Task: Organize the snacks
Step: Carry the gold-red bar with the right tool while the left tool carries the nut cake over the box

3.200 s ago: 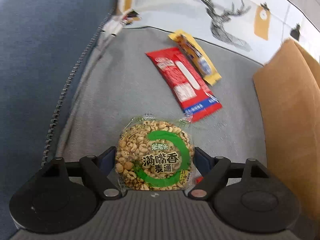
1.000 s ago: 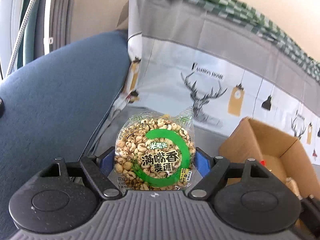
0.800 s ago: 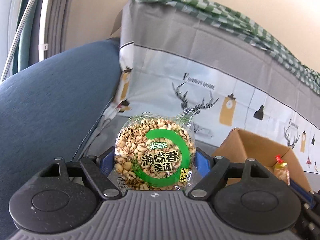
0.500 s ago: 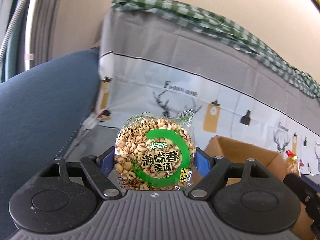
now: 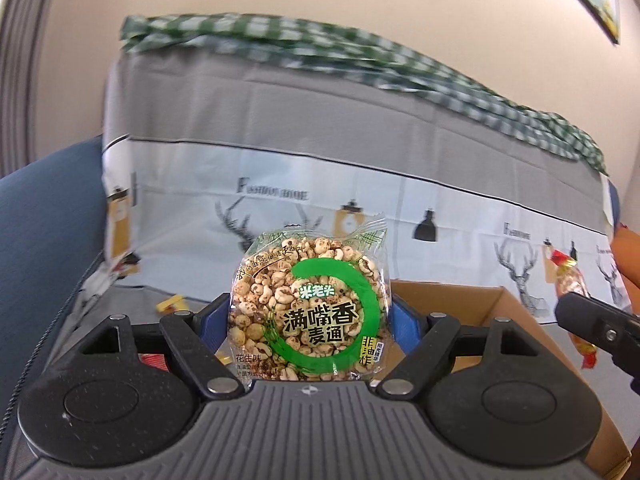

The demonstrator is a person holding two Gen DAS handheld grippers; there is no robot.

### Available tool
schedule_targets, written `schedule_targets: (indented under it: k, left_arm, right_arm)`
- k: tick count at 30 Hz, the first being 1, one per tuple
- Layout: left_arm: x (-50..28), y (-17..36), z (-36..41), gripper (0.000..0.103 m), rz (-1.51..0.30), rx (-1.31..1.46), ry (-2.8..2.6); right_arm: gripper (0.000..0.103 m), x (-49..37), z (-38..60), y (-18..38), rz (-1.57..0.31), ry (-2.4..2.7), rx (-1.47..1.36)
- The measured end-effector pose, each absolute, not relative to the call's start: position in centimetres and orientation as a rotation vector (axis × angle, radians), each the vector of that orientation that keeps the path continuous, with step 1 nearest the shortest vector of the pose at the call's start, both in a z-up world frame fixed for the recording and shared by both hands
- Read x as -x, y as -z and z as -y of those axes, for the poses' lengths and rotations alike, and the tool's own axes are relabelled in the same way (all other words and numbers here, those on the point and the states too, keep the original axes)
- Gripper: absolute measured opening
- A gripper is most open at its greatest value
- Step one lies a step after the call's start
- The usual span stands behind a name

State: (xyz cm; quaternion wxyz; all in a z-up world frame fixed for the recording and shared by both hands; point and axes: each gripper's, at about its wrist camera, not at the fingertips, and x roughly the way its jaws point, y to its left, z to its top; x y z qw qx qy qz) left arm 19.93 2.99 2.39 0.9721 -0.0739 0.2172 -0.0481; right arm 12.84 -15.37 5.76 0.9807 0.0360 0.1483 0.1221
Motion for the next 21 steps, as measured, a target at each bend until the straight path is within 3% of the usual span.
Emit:
schedule_targets:
  k: [21]
  left_arm:
    - [-20.5,-2.1,2.4,0.084,-0.431,0.134,0.215]
  right_arm:
    - [0.019,-13.1,21.8,-4.4,-0.317,-0.067,-0.074]
